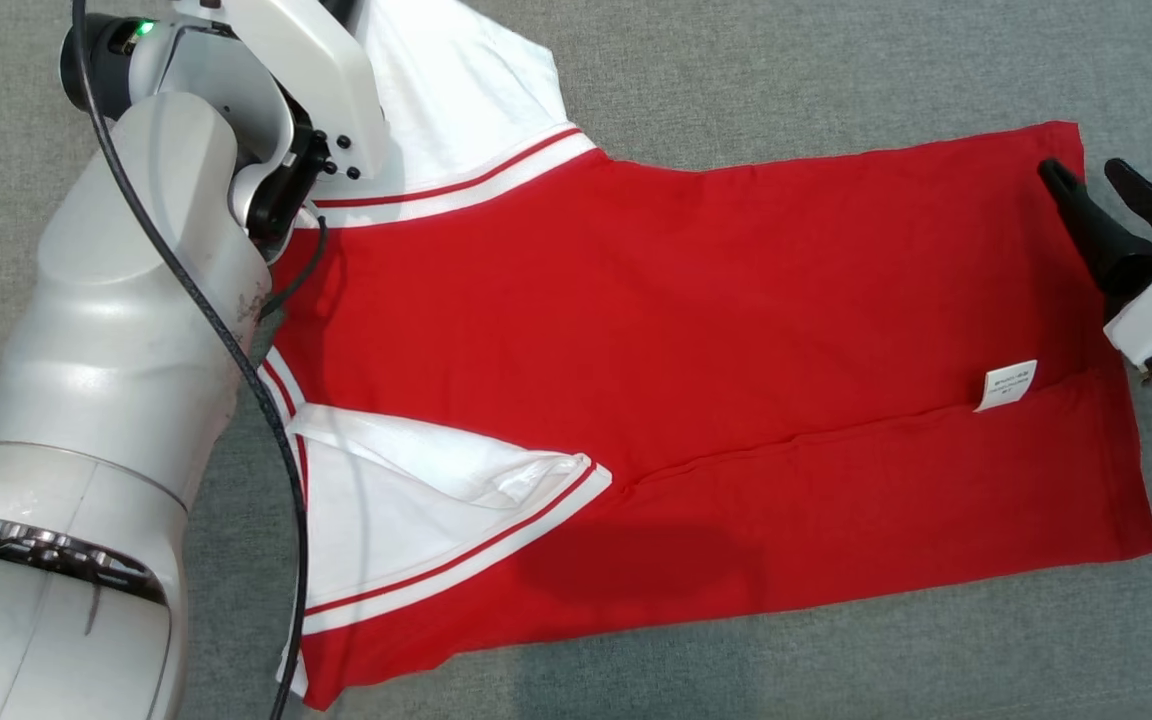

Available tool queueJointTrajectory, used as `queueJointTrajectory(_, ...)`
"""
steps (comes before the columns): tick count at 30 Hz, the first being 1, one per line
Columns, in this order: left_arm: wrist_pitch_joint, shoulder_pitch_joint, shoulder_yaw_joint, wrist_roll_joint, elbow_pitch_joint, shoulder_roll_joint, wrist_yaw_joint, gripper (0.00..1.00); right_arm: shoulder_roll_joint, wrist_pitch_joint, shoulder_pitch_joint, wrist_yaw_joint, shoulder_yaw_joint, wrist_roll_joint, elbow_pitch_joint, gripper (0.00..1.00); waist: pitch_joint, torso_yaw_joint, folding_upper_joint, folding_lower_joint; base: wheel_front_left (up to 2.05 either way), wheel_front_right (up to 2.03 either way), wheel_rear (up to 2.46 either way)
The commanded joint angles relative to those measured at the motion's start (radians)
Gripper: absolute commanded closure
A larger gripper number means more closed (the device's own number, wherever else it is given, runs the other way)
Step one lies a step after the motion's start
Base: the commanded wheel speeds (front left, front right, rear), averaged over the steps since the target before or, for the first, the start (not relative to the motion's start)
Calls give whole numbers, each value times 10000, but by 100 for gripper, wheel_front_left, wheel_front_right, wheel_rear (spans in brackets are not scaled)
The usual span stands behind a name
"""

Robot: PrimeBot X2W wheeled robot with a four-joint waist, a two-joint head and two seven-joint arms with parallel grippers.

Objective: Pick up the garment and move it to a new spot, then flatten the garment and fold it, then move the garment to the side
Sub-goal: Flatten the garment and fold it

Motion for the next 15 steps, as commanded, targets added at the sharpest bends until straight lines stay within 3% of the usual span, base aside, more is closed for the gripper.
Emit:
queueJointTrajectory(1,35,-375,93,-164,-322,464,-67,100,-356,34,-122,-29,156,10,15,0,46,31,0,0,0,0,0)
queueJointTrajectory(13,321,-319,-247,-515,-954,725,-68,100,-241,122,-1837,-29,1225,587,2144,1,274,197,0,0,0,0,0)
queueJointTrajectory(14,345,-317,-254,-543,-978,740,-68,100,-218,155,-1940,-29,1306,681,2299,14,294,213,0,0,0,0,0)
queueJointTrajectory(15,351,-317,-256,-565,-1002,757,-68,100,-203,169,-2034,-29,1394,762,2423,20,311,229,0,0,0,0,0)
